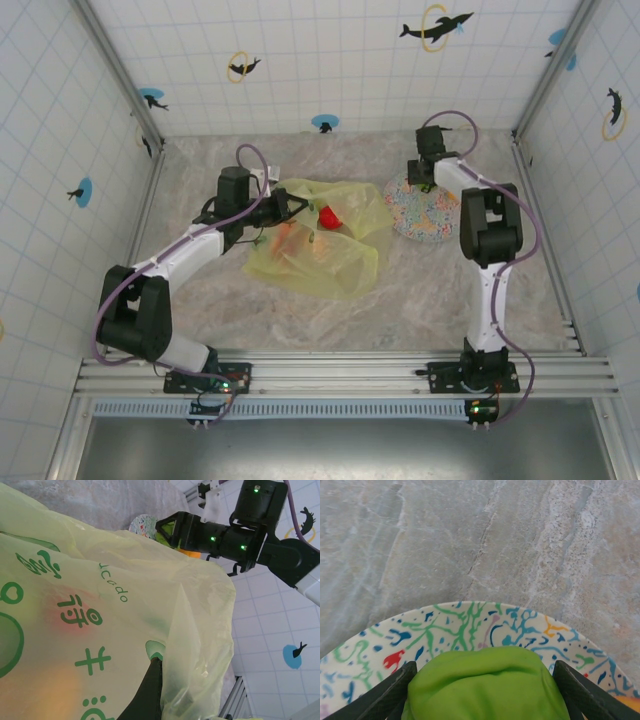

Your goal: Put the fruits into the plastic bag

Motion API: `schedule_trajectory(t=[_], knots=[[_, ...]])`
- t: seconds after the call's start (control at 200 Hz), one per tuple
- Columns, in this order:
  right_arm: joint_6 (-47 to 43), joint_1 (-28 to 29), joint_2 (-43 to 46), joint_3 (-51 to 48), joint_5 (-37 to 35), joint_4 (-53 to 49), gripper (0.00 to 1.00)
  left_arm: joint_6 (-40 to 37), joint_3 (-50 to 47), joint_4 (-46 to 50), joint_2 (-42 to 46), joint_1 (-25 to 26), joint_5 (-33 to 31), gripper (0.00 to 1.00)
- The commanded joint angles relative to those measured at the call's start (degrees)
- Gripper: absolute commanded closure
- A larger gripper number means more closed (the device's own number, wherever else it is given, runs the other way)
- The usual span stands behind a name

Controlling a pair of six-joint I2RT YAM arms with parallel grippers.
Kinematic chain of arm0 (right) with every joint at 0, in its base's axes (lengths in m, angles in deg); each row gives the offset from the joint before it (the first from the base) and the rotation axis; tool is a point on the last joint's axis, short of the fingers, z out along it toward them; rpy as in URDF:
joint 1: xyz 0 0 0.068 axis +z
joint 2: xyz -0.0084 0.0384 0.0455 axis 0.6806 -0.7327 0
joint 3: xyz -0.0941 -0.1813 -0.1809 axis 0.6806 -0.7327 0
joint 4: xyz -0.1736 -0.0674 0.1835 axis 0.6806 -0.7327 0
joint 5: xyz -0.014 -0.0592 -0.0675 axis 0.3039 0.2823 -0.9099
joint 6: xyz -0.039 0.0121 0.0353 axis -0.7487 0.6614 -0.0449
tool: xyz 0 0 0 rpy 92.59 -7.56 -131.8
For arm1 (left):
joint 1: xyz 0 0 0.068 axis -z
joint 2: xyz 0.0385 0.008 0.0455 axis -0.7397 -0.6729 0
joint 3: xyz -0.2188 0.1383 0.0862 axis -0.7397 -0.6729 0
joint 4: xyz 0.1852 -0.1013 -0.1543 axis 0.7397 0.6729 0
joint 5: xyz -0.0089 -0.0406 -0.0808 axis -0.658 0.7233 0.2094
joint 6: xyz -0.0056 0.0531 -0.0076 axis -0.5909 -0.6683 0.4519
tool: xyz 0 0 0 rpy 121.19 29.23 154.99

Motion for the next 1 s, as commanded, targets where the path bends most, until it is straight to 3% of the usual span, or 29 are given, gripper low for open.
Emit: schedule_trajectory(t=[0.0,0.546,0.991], knots=[[1.3,0.4,7.5,-2.8,4.1,3.6,0.38,0.5,0.2,-0.3,-0.5,0.1,0.7,1.00],[6.5,3.0,38.7,-32.3,26.9,24.7,0.43,0.5,0.2,-0.3,-0.1,0.0,0.6,1.00],[2.4,8.1,62.3,-54.6,38.9,28.3,0.45,0.5,0.1,-0.3,-0.1,0.1,0.4,1.00]])
